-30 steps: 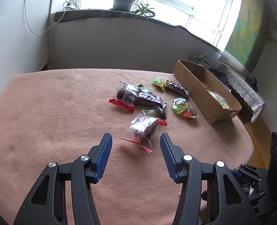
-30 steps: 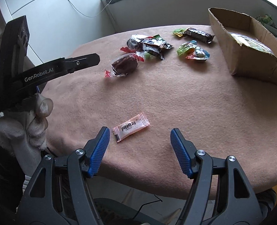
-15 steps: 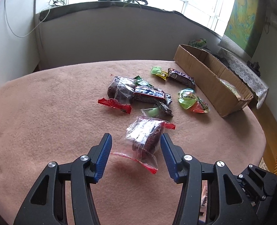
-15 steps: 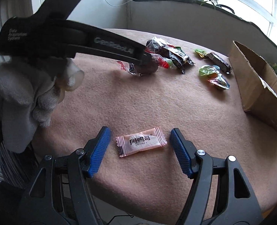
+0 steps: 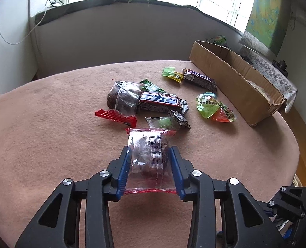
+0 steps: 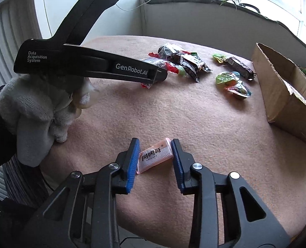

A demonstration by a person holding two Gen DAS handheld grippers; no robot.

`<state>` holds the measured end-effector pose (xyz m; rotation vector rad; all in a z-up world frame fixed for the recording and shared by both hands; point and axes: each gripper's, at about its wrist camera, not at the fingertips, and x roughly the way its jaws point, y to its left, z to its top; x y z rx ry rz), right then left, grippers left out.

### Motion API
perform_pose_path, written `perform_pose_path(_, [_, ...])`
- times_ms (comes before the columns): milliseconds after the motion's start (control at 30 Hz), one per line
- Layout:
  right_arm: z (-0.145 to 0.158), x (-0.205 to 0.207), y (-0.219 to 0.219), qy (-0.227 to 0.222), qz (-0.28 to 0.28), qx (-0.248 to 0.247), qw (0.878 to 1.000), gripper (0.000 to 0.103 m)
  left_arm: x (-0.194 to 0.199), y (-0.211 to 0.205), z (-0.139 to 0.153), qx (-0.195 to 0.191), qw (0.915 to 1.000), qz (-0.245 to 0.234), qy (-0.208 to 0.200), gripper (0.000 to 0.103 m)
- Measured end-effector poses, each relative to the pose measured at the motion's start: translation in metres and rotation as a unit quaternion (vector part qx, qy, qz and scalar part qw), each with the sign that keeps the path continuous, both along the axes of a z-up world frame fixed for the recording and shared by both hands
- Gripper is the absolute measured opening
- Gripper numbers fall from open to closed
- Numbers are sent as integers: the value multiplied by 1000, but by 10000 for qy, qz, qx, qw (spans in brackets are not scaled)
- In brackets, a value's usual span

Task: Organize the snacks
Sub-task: 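Grasp the pink candy packet with the right gripper while the left grasps a clear snack bag, then carry both items to the box and release the pink packet from the right gripper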

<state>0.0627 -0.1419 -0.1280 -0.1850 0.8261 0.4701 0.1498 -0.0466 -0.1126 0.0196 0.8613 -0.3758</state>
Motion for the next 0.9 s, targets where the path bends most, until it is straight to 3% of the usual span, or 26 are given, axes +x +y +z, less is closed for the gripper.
perform_pose_path(300, [2,-1,-7,118,-22,237,9996,22,-3,2,2,-21,10000,27,-86,32])
perform_pose_path(533, [11,4,-12,212,-92,681,9974,6,-5,6,7,-113,9997,97,-192,32])
perform_pose_path(900, [35,1,-19,-45,-238,883,9958,5,-14,21,23,-312,9986,233,-355,31])
